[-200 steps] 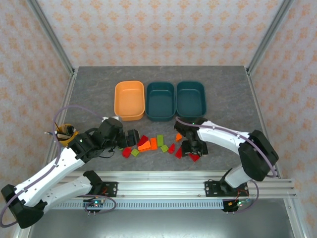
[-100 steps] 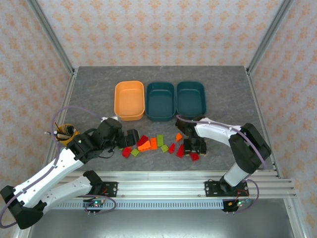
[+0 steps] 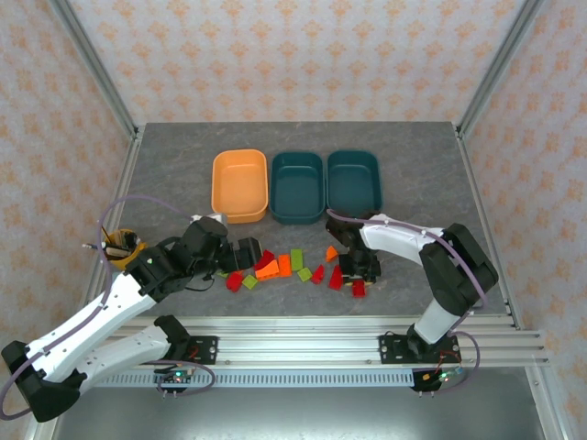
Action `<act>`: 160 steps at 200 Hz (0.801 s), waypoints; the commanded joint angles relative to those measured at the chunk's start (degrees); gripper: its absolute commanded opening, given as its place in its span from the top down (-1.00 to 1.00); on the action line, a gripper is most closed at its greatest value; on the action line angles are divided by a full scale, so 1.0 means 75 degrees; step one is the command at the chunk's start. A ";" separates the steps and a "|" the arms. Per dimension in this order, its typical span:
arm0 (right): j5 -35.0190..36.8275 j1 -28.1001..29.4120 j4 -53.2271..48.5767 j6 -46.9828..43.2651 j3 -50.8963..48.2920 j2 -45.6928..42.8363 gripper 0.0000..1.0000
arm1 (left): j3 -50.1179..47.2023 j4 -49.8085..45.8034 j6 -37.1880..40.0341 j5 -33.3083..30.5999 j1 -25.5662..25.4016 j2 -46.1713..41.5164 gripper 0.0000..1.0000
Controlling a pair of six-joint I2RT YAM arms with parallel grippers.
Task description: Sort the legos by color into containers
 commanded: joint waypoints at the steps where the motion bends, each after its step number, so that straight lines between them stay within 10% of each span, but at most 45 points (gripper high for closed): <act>1: 0.0240 -0.0043 0.0345 0.0151 -0.0287 0.0212 0.31 | -0.0051 0.0393 -0.0005 0.0213 -0.0059 0.0035 -0.99; 79: 0.1351 -0.0181 -0.1449 -0.0020 0.1844 -0.1553 0.37 | 0.0921 0.0488 -0.0282 0.0057 -0.0059 0.0567 -0.99; 160: 0.0845 -0.2108 -0.1171 -0.1066 0.6707 0.2665 0.38 | 0.3167 0.0769 -0.0088 0.0348 0.1134 0.2831 -0.99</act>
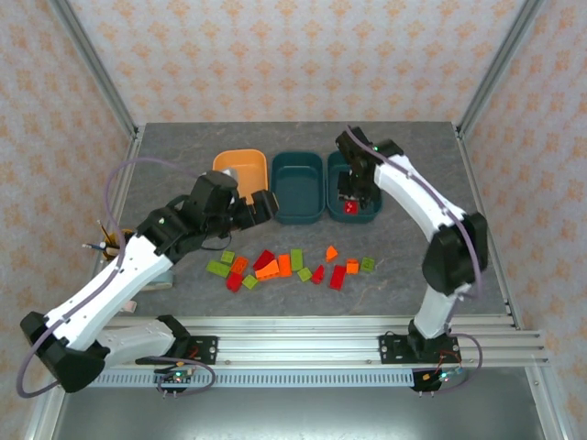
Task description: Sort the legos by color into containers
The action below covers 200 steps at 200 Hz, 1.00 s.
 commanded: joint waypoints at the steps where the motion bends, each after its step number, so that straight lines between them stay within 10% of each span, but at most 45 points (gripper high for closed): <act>1: 0.0008 -0.0466 -0.0138 -0.0357 0.1127 0.1362 0.38 | 0.0539 0.0208 0.0055 0.0135 0.0375 0.0644 -0.99; 63: -0.0100 -0.1041 -0.0952 -0.0542 0.4121 0.4417 0.34 | 0.1661 0.0141 0.0288 0.0140 0.0751 0.2110 -0.99; 91: -0.0071 -0.1046 -0.1075 -0.0626 0.4477 0.4502 0.02 | 0.1586 -0.0007 0.0139 0.0002 0.0791 0.2109 -0.99; 146: 0.0145 -0.0739 -0.0899 -0.0716 0.3905 0.2431 -0.16 | 0.1126 -0.1185 -0.0074 -0.0696 0.0792 0.1391 -0.99; 200: -0.0038 0.1054 0.1382 -0.1001 0.0248 -0.1204 -0.19 | -0.0409 -0.2494 -0.1051 -0.1574 0.0849 0.0077 -0.95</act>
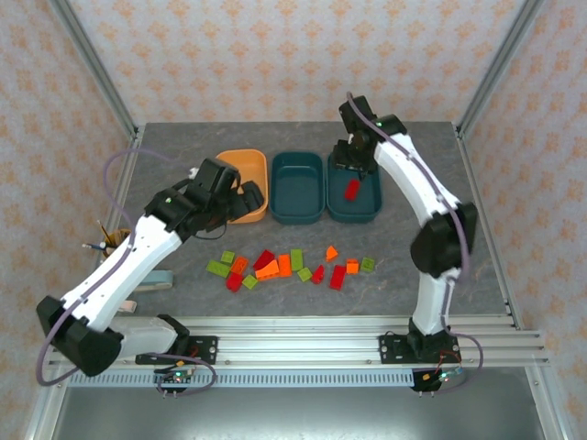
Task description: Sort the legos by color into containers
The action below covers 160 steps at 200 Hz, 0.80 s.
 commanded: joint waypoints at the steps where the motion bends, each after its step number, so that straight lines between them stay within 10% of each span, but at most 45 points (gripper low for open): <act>1: -0.0125 0.0995 0.1106 -0.0312 -0.1523 -0.1322 -0.19 | -0.0752 -0.1188 -0.0725 -0.0799 0.0121 -0.0464 -0.95; 61: -0.0950 0.3134 0.3697 0.0083 -0.5538 -0.3795 -0.29 | -0.2828 -0.0613 -0.2748 0.0151 0.1452 -0.0533 -0.80; 160: -0.1345 0.3456 0.3615 0.0010 -0.5609 -0.3657 -0.30 | -0.3331 0.0627 -0.4642 0.0375 0.1784 0.1736 -0.72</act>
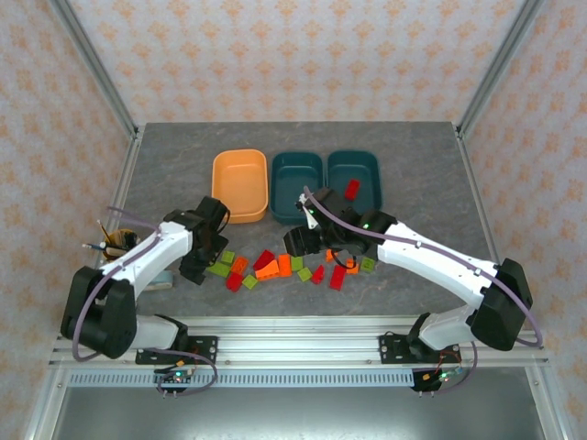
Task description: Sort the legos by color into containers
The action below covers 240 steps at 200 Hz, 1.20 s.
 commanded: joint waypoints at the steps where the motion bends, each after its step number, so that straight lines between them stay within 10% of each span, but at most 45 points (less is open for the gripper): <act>1: -0.0107 0.0046 0.0181 -0.0027 0.0146 -0.0101 -0.30 | -0.0175 0.0488 -0.0600 0.0120 0.0132 0.0500 -0.72; 240: -0.0118 0.0043 -0.0019 0.0115 0.0361 0.0287 -0.29 | -0.0926 0.2348 -0.0371 0.0397 0.0262 0.1016 0.25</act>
